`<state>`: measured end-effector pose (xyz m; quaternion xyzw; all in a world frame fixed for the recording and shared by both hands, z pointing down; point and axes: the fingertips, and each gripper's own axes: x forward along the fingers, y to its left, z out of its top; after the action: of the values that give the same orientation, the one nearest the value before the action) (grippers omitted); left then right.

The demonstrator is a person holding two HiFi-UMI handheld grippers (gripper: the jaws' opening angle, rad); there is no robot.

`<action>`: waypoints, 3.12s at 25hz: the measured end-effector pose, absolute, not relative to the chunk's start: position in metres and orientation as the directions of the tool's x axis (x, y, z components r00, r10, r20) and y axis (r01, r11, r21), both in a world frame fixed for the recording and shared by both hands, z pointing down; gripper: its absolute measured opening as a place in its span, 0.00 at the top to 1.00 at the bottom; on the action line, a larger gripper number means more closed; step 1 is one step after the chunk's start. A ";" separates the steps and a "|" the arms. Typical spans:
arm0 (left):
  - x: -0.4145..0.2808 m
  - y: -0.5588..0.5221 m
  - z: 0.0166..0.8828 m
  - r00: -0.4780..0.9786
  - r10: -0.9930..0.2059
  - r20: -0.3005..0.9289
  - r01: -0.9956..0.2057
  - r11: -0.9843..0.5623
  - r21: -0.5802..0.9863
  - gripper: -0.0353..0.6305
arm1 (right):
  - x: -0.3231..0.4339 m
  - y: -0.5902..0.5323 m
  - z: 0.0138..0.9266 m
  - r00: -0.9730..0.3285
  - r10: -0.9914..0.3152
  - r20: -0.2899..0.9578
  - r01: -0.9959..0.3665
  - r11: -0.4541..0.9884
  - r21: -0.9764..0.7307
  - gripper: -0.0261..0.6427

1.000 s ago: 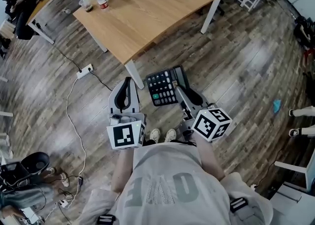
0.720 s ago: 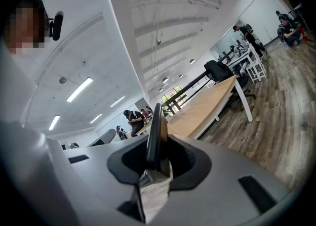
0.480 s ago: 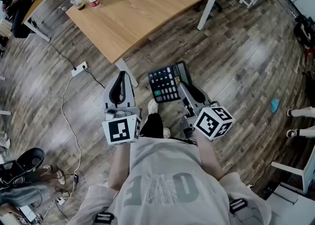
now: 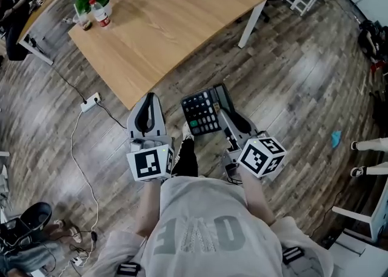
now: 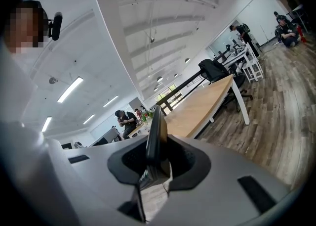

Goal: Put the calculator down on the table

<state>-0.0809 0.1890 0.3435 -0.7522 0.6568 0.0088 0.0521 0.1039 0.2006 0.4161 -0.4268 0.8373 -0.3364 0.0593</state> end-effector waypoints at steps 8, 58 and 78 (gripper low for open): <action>-0.100 0.077 0.334 0.139 -0.988 -0.073 -0.989 -0.134 -0.066 0.92 | 0.092 0.087 0.407 -0.618 -0.758 0.209 -0.687 0.392 -0.612 0.82; -0.071 -0.259 0.306 -0.207 -0.974 -0.092 -0.973 0.214 -0.082 0.92 | 0.125 -0.351 0.380 -0.844 -0.504 0.185 -0.514 0.659 -0.548 0.83; -0.142 -0.268 0.344 -0.413 -0.910 0.019 -0.910 0.413 -0.031 0.92 | 0.003 -0.429 0.427 -0.892 0.020 0.452 -0.177 0.904 -0.389 0.83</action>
<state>-0.1422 -0.2682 0.3440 -0.5416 0.8405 -0.0183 0.0003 0.0034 -0.4292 0.4275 -0.0415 0.9486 -0.2149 -0.2288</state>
